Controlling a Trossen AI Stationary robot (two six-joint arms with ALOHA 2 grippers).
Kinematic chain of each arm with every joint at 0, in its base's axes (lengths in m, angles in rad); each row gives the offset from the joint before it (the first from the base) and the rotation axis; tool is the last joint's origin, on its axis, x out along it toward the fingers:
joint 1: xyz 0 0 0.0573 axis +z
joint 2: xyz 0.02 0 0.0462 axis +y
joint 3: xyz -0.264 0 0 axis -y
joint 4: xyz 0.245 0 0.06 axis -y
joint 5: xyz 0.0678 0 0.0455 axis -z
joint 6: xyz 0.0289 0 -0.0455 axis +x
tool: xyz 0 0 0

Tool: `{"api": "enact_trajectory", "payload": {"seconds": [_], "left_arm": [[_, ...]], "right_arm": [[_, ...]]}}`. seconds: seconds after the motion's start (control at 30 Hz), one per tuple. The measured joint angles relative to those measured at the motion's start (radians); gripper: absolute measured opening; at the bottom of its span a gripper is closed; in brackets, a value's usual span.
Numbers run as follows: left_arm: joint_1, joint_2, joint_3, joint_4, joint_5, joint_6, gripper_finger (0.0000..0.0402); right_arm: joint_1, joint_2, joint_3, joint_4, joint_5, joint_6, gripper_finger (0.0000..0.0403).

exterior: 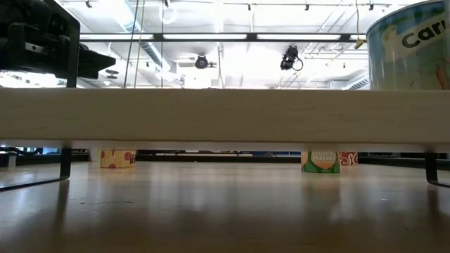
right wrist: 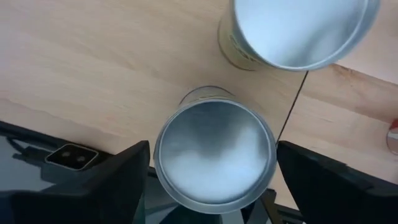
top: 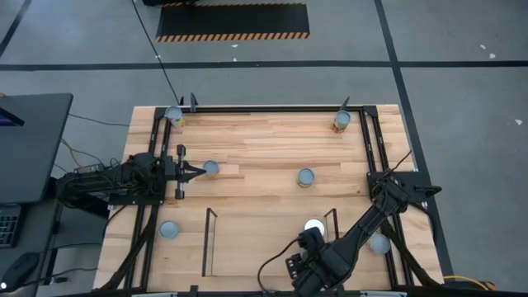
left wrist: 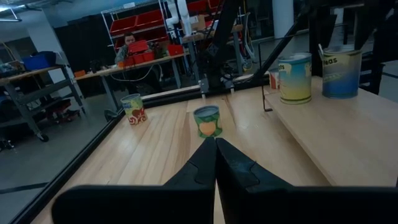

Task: Pick and place cans onto a shelf
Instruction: Put the canned peas on the shelf

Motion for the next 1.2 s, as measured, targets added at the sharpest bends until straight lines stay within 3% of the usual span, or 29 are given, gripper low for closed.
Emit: {"api": "enact_trajectory", "payload": {"seconds": [0.3,0.53,0.83,0.93,1.2], "left_arm": [[0.000,0.000,0.000,0.000,0.000,0.000,0.0011],[0.000,0.000,0.000,0.000,0.000,0.000,0.0011],[0.000,0.000,0.000,0.000,0.000,0.000,0.0011],[0.000,0.000,0.000,0.000,0.000,0.000,0.0011],[0.000,0.000,0.000,0.000,0.000,0.000,0.0011]], "right_arm": [[-0.043,0.000,0.054,-0.001,-0.069,-0.102,0.0349],[-0.077,-0.003,0.128,0.070,-0.002,-0.200,0.0348],[-0.099,0.001,-0.016,0.330,-0.059,-0.184,0.0348],[-0.098,0.003,-0.055,0.330,-0.116,-0.155,0.0348],[-0.098,0.001,-0.056,0.336,-0.112,-0.172,0.0348]]}}
